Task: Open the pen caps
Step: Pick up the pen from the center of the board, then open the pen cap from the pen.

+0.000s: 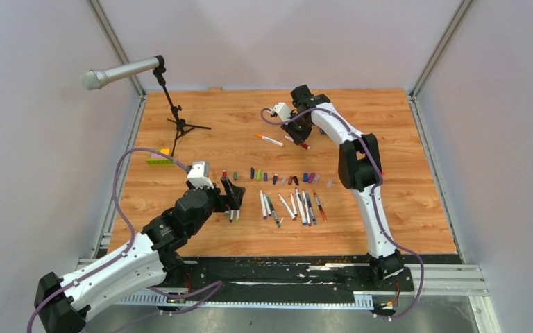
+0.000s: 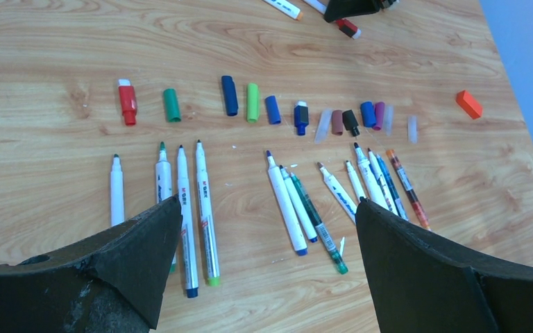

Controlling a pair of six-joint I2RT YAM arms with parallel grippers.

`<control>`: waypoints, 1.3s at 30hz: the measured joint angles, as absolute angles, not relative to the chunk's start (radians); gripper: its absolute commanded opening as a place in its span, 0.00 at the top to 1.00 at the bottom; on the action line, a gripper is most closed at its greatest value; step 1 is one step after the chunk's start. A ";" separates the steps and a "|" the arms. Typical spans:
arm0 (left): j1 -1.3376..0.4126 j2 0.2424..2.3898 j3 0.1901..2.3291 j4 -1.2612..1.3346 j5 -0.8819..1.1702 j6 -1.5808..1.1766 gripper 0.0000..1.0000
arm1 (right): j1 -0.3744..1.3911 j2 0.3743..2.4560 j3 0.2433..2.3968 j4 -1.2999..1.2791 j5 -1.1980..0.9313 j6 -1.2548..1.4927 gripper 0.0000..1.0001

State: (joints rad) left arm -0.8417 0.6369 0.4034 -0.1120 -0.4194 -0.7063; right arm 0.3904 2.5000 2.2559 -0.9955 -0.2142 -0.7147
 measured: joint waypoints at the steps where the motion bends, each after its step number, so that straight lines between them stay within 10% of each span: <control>1: -0.842 0.637 0.401 -0.112 -0.419 -0.707 0.00 | 0.391 2.501 2.258 -0.998 -0.213 -0.717 1.00; 14: -0.842 0.744 0.345 0.131 -0.278 -0.768 0.00 | 0.352 2.419 2.147 -0.966 -0.364 -0.615 1.00; 27: -0.841 1.306 0.593 0.540 -0.060 -0.900 0.01 | 0.183 1.695 1.310 -0.437 -0.926 -0.098 1.00; 39: -0.841 1.575 0.751 0.660 0.055 -1.000 0.10 | 0.193 1.621 1.093 -0.106 -1.098 0.241 1.00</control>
